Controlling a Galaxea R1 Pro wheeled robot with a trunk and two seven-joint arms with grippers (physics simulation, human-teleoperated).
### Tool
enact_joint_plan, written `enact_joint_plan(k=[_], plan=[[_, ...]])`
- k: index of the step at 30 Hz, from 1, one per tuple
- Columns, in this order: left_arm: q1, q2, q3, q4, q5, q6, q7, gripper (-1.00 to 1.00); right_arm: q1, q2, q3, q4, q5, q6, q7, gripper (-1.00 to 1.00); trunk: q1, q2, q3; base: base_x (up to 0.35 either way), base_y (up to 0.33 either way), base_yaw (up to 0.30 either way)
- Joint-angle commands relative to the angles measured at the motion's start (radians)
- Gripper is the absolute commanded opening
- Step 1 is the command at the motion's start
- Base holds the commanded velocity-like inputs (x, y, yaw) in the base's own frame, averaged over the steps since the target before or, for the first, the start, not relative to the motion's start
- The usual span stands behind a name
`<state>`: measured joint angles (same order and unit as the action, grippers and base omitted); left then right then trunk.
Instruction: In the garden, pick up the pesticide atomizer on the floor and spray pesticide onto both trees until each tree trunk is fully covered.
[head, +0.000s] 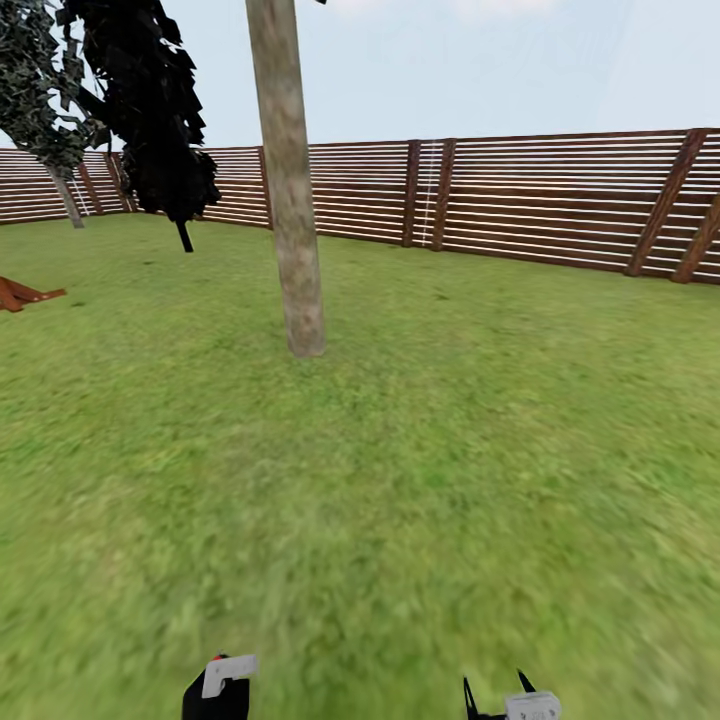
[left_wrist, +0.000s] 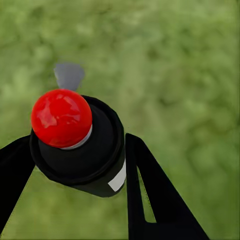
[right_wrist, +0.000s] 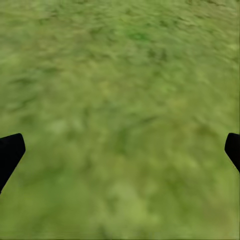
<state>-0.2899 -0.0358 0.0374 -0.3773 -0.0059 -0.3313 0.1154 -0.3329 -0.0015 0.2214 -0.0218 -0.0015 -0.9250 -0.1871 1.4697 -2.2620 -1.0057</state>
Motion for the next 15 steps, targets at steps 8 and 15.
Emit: enact_joint_plan(k=[8, 15], plan=[[0.000, -0.003, -0.001, 0.000, 0.000, 0.000, 0.000, -1.00, 0.000, 0.000, 0.000, 0.000, 0.000, 0.000, 0.000, 1.00, 0.000, 0.000, 0.000, 0.341, 0.000, 0.000], [0.000, -0.004, -0.001, 0.000, 0.000, 0.000, 0.000, -1.00, 0.000, 0.000, -0.004, -0.030, -0.002, -0.003, 0.000, 1.00, 0.000, 0.000, 0.000, 0.341, 0.000, 0.000]])
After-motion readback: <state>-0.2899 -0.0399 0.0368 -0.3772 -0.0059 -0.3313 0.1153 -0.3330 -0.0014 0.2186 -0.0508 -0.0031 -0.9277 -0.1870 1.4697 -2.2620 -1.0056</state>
